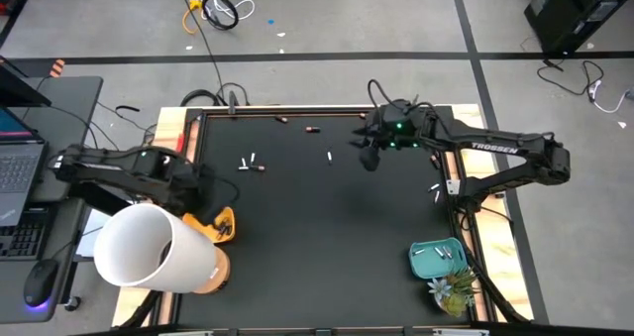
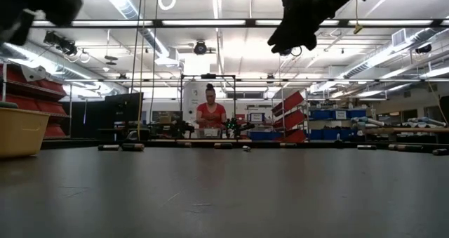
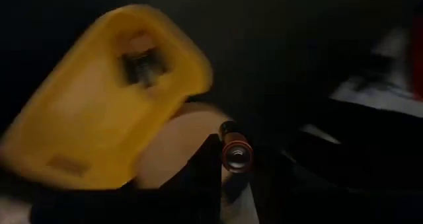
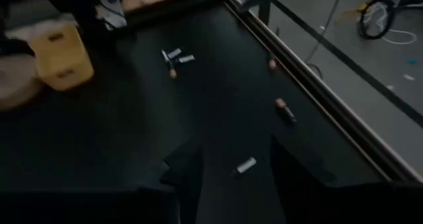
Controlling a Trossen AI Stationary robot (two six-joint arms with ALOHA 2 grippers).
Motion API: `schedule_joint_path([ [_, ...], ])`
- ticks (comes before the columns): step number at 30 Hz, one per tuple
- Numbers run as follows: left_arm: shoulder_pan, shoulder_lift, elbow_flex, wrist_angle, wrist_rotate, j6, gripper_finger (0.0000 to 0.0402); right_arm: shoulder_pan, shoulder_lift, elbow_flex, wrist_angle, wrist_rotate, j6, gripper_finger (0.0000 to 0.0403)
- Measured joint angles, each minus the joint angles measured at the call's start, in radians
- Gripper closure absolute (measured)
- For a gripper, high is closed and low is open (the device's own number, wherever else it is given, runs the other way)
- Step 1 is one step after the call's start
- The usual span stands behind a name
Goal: Sort batteries
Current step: Put the black battery into the yellow bin
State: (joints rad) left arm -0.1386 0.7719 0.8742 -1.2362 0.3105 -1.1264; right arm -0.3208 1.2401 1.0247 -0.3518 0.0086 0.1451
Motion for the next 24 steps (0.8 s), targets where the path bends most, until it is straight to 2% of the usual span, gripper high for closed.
schedule_joint_path([
  [5,-0.03,-0.001,-0.008,-0.163,-0.074,-0.034,0.034,0.006,0.0,-0.033,0.122,-0.003,0.04,0.0251],
  [14,-0.034,0.006,-0.144,-0.098,-0.096,-0.064,0.034,0.013,0.001,-0.036,0.164,-0.003,0.073,0.0259],
  [24,-0.054,0.039,-0.138,-0.096,-0.124,-0.071,0.0331,0.048,0.001,-0.036,0.178,-0.008,0.096,0.0267],
])
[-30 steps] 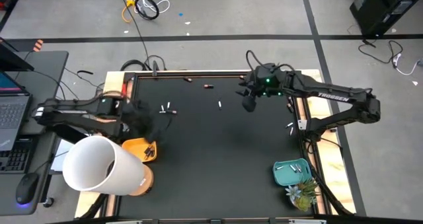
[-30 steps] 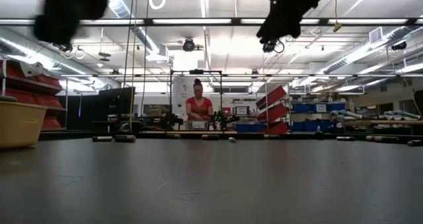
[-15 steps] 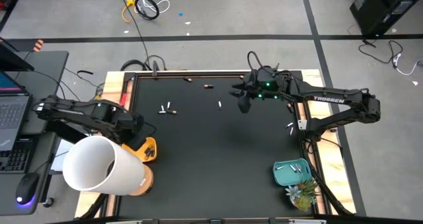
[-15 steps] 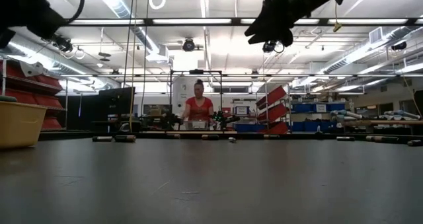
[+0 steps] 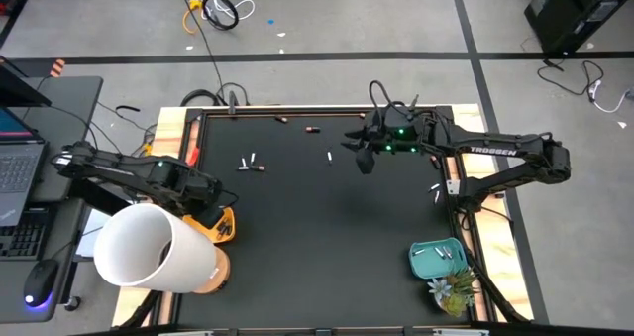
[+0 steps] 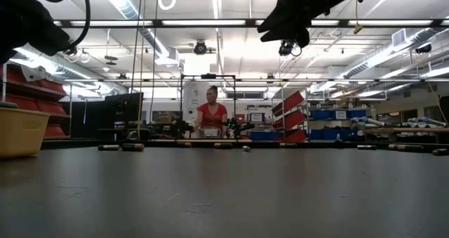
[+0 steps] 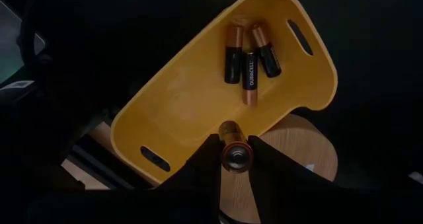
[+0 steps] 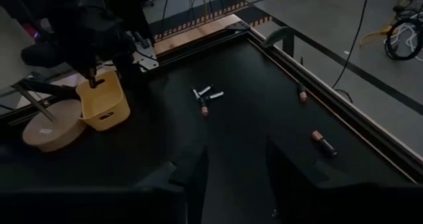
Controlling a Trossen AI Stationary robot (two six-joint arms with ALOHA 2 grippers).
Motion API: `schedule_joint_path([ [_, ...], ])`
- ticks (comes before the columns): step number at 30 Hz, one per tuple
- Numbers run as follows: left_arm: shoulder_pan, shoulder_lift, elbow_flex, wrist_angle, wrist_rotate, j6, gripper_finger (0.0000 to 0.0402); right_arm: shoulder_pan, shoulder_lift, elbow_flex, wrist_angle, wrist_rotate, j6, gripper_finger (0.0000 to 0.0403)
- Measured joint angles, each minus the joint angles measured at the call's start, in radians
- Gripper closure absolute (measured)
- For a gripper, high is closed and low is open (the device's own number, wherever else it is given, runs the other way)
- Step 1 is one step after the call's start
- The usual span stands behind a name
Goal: Sort batteries
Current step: Put the black battery into the yellow bin
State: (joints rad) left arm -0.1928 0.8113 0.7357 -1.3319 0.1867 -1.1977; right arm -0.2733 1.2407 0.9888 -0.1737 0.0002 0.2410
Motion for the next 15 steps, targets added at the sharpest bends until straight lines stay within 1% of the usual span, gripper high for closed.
schedule_joint_path([
  [5,0.0,0.0,0.0,0.002,-0.001,-0.009,0.0333,0.0,0.0,0.0,0.002,-0.001,0.006,0.0268],
  [8,0.0,0.0,0.0,0.003,-0.005,-0.025,0.0325,0.0,0.0,0.0,0.002,-0.002,0.021,0.0268],
  [15,0.0,0.0,0.0,0.012,0.001,-0.066,0.0272,0.0,0.0,0.0,0.01,-0.02,0.026,0.027],
])
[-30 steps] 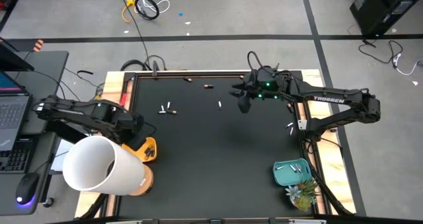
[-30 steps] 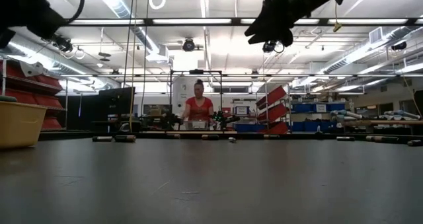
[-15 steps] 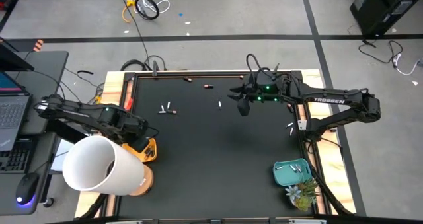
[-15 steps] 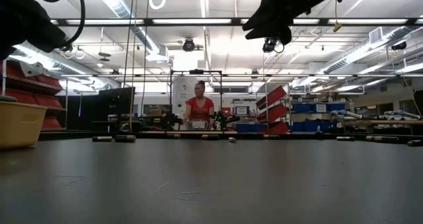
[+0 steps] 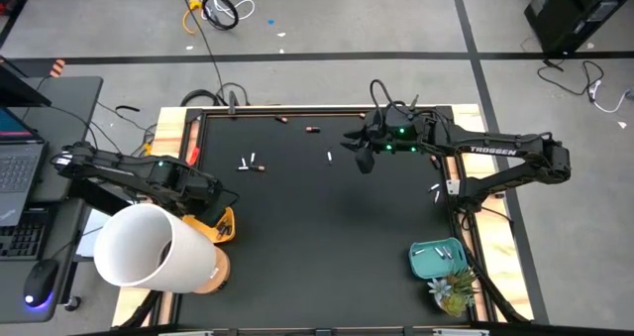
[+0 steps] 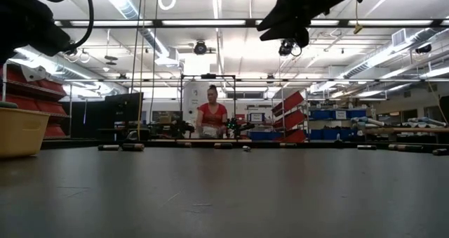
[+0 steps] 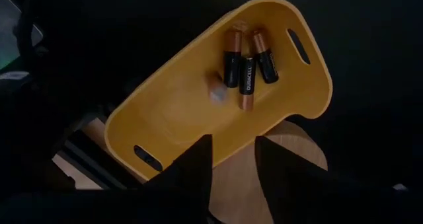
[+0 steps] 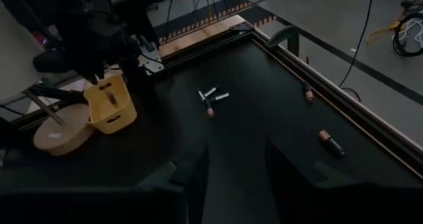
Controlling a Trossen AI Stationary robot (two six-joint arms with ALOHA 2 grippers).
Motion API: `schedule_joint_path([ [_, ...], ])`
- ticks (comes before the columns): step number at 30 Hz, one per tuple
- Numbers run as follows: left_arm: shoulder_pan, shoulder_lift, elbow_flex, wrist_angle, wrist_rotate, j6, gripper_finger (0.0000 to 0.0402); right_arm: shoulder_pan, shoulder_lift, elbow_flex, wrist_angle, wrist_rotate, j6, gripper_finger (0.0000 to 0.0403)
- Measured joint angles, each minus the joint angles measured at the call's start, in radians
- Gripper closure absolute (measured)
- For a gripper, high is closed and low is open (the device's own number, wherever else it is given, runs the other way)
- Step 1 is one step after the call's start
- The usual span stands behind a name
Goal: Sort batteries
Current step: Put the black battery into the yellow bin
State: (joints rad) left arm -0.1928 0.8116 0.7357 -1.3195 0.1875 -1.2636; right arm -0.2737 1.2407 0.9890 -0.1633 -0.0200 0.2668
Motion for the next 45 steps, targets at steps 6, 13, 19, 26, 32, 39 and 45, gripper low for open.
schedule_joint_path([
  [6,0.0,0.0,0.008,-0.002,0.049,-0.031,0.025,0.0,0.0,0.0,0.014,0.0,-0.013,0.027],
  [13,0.001,0.001,0.149,0.006,-0.116,-0.051,0.025,0.0,0.0,0.0,0.014,-0.005,-0.03,0.027],
  [19,0.001,0.002,0.196,0.261,-0.307,0.037,0.025,-0.003,0.0,0.0,0.05,-0.011,-0.05,0.027],
  [26,0.014,0.095,0.127,0.745,-0.498,0.23,0.025,-0.026,0.0,0.0,0.058,-0.019,0.048,0.027],
  [32,0.055,0.235,0.111,1.071,-0.657,0.324,0.025,-0.045,-0.012,0.01,0.042,-0.158,0.127,0.0281],
  [39,0.143,0.373,0.11,1.297,-0.595,0.289,0.025,-0.015,-0.059,0.044,-0.076,-0.19,-0.036,0.0302],
  [45,0.197,0.449,0.147,1.377,-0.534,0.263,0.025,-0.02,-0.099,0.044,-0.302,-0.102,-0.028,0.0307],
])
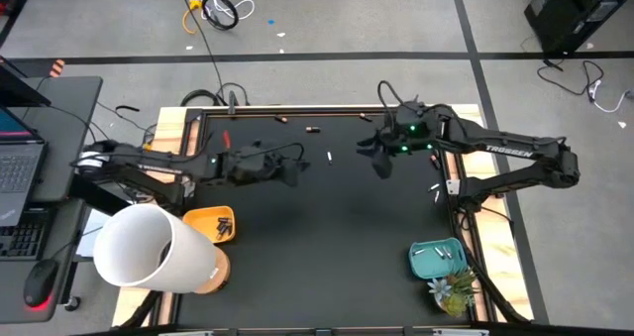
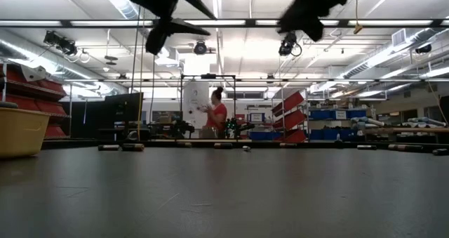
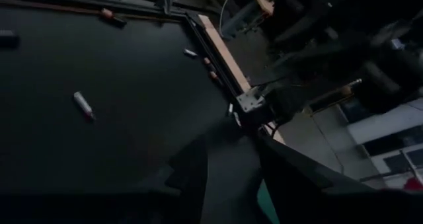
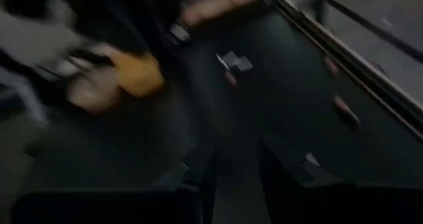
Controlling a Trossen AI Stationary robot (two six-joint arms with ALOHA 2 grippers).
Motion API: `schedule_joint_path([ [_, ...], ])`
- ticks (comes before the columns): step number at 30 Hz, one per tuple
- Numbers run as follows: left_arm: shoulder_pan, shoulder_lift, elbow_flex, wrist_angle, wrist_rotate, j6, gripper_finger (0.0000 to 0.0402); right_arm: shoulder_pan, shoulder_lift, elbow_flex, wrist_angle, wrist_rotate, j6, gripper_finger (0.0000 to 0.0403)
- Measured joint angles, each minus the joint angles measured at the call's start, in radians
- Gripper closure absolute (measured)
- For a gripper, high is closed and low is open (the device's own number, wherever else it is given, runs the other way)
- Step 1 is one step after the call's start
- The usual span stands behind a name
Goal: Sort batteries
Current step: Put the black battery into the yellow bin
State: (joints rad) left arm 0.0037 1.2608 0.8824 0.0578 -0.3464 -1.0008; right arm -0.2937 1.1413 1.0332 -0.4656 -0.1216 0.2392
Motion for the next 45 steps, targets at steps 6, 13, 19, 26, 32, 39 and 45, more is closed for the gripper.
schedule_joint_path([
  [6,0.145,0.04,0.024,-0.004,0.142,0.068,0.025,-0.027,-0.016,0.0,-0.437,0.106,0.095,0.0307],
  [13,0.3,0.042,0.081,0.001,0.273,0.199,0.025,-0.035,0.067,-0.001,-0.844,0.127,0.124,0.0305],
  [19,0.349,0.042,0.178,-0.122,0.418,0.405,0.025,-0.088,0.218,-0.001,-0.993,-0.022,0.104,0.0306],
  [26,0.365,0.042,0.191,-0.164,0.501,0.532,0.025,-0.145,0.336,-0.001,-1.009,-0.064,0.033,0.0306],
  [32,0.362,0.042,0.191,-0.17,0.552,0.556,0.025,-0.255,0.41,-0.001,-1.041,-0.027,-0.046,0.0305],
  [39,0.395,0.057,0.191,-0.18,0.568,0.644,0.025,-0.348,0.491,0.046,-1.011,-0.021,-0.112,0.0306],
  [45,0.454,0.063,0.191,-0.182,0.596,0.644,0.025,-0.439,0.528,0.211,-0.991,-0.118,-0.162,0.0305],
])
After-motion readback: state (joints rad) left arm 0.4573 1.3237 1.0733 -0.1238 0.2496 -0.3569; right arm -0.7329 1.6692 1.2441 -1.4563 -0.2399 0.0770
